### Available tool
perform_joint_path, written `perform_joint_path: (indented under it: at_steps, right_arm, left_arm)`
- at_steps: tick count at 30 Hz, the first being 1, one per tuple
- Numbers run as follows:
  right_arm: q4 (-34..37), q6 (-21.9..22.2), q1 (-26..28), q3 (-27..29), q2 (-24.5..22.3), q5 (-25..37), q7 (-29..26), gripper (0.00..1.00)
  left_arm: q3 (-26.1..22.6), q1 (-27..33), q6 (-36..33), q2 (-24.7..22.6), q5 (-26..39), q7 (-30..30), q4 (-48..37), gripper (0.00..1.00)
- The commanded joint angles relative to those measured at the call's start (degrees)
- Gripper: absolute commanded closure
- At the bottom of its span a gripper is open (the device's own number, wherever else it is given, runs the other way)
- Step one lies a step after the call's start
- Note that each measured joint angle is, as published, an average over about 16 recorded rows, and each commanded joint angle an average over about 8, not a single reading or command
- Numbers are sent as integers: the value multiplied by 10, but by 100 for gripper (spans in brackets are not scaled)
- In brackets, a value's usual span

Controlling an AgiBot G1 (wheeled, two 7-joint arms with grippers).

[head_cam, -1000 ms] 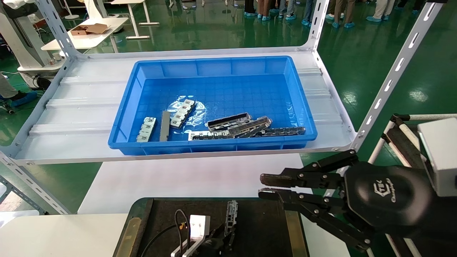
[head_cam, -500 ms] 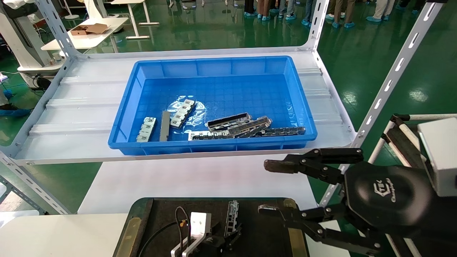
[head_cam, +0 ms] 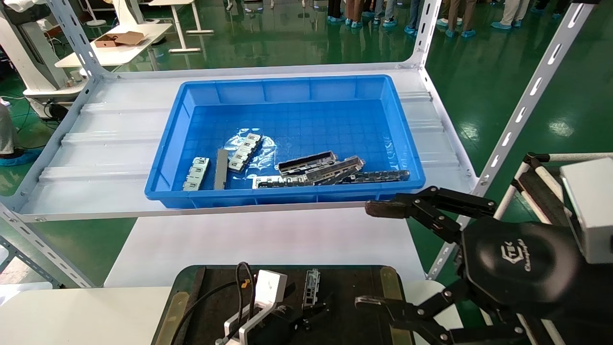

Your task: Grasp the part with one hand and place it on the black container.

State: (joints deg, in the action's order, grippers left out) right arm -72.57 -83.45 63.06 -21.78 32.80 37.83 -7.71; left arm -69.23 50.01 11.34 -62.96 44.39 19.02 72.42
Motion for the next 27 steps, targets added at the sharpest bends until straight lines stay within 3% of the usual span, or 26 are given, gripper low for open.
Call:
perform_joint_path:
  at_steps: [1, 8, 14, 27]
  right_arm:
    - [0, 0, 0, 0, 0, 0, 0, 0]
    - [0, 0, 0, 0, 0, 0, 0, 0]
    - [0, 0, 0, 0, 0, 0, 0, 0]
    - [0, 0, 0, 0, 0, 0, 0, 0]
  left_arm:
    - [1, 3, -12, 9, 5, -1, 11, 0]
    - [16, 15, -98, 49, 37, -22, 38, 0]
    - [57, 13, -199, 79, 55, -59, 47, 0]
    - [182, -14, -433, 135, 8, -226, 40, 0]
